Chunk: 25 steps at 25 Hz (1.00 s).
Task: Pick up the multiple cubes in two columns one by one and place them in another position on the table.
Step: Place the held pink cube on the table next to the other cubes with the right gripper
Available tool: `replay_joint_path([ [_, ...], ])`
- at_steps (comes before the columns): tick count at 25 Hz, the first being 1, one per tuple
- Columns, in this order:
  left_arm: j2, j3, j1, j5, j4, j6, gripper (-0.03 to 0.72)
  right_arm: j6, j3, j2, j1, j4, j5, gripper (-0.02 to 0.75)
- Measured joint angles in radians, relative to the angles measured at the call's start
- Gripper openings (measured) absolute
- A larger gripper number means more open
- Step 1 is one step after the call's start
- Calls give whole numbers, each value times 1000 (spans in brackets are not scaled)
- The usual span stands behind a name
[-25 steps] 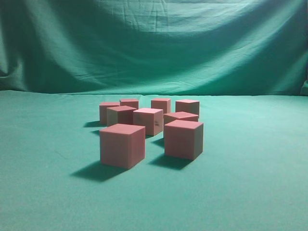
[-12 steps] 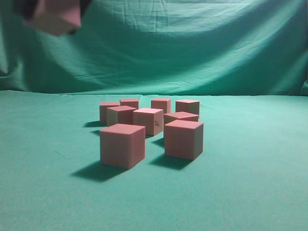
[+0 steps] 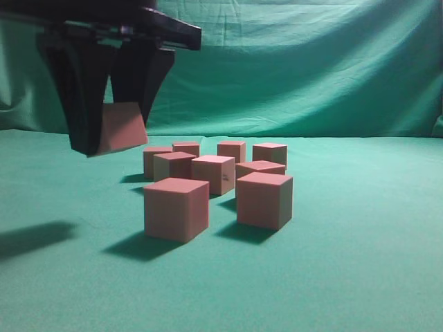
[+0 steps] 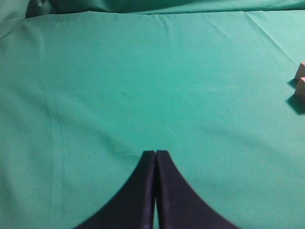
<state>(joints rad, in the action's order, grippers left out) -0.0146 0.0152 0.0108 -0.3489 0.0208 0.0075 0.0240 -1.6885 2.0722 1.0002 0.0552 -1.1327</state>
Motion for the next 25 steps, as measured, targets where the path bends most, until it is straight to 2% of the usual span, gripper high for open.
replay_joint_path([
  [3,0,0,0,0,0,0,0,82,0,8,21,42,30,251],
  [9,0,0,0,0,0,0,0,134,-2,18,23,-19,45,251],
  [25,0,0,0,0,0,0,0,165,101,25,23,-40,165,251],
])
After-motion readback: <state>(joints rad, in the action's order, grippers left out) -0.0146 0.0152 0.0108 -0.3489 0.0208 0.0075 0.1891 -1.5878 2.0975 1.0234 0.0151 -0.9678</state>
